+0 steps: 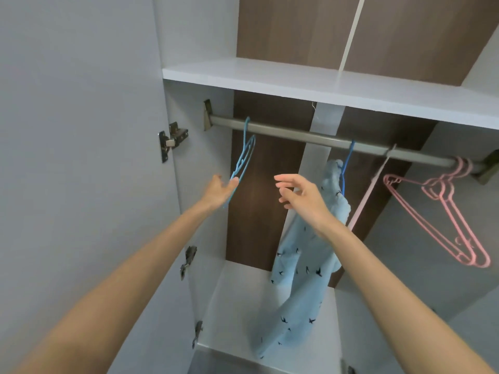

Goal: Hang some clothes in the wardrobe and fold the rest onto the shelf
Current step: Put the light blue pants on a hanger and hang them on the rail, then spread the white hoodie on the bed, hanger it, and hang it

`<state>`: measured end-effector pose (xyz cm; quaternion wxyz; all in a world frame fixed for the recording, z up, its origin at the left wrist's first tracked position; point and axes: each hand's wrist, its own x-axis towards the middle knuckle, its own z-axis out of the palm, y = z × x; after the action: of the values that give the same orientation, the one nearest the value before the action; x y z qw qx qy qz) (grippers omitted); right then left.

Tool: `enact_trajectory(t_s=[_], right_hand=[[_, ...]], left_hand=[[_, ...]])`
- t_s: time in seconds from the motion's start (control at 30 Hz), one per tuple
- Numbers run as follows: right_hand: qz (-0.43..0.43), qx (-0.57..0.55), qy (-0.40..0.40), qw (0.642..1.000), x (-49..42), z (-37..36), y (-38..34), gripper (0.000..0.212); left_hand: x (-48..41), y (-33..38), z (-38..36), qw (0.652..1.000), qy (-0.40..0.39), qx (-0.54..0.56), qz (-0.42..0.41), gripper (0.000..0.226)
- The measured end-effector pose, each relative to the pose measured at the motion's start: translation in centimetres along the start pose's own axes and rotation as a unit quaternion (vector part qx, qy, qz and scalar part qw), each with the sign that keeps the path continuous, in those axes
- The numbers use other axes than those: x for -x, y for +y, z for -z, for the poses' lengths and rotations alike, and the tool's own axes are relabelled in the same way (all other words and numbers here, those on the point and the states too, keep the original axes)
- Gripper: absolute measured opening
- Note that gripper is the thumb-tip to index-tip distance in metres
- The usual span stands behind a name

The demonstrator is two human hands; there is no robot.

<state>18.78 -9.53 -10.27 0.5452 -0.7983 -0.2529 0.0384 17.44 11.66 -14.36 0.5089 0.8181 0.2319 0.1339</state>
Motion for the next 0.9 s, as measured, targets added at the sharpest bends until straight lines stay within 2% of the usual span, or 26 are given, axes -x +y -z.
enact_trajectory(t_s=[0.03, 0.1, 0.13, 0.2, 0.3, 0.47, 0.57, 0.9], right_hand=[[-0.002, 0.001, 0.000, 1.000, -0.8, -0.4, 0.2, 0.028], [-0.005, 0.000, 0.001, 1.000, -2.2, -1.1, 0.7, 0.028], [-0.008, 0.000, 0.000, 1.000, -2.8, -1.4, 0.9, 0.028], [-0.017, 0.006, 0.001, 1.000, -4.2, -2.1, 1.4, 0.028], [-0.036, 0.017, 0.009, 0.999, -6.4, -3.2, 2.1, 0.031], [-0.104, -0.059, -0.012, 0.993, -10.9, -5.5, 1.7, 0.039], [-0.130, -0.083, -0.031, 0.988, -13.4, -7.1, 0.7, 0.047], [-0.109, -0.120, -0.008, 0.987, -16.7, -9.3, -2.1, 0.050]], left_hand=[[-0.7, 0.0, -0.6, 1.000, -0.020, 0.019, 0.004, 0.049], [-2.0, -0.3, -1.7, 0.998, -0.023, 0.051, -0.001, 0.012], [-2.7, -0.6, -2.3, 0.997, -0.016, 0.076, -0.005, 0.007], [-4.2, -1.5, -2.9, 0.994, -0.014, 0.105, -0.009, 0.016], [-4.9, -2.3, -3.2, 0.997, 0.000, 0.062, -0.041, 0.020], [-3.9, -2.4, -1.8, 0.995, 0.044, 0.013, -0.090, 0.029], [-3.5, -1.9, -0.4, 0.995, 0.035, -0.013, -0.094, 0.032], [-2.3, -0.8, 1.8, 0.991, 0.061, -0.002, -0.123, 0.028]])
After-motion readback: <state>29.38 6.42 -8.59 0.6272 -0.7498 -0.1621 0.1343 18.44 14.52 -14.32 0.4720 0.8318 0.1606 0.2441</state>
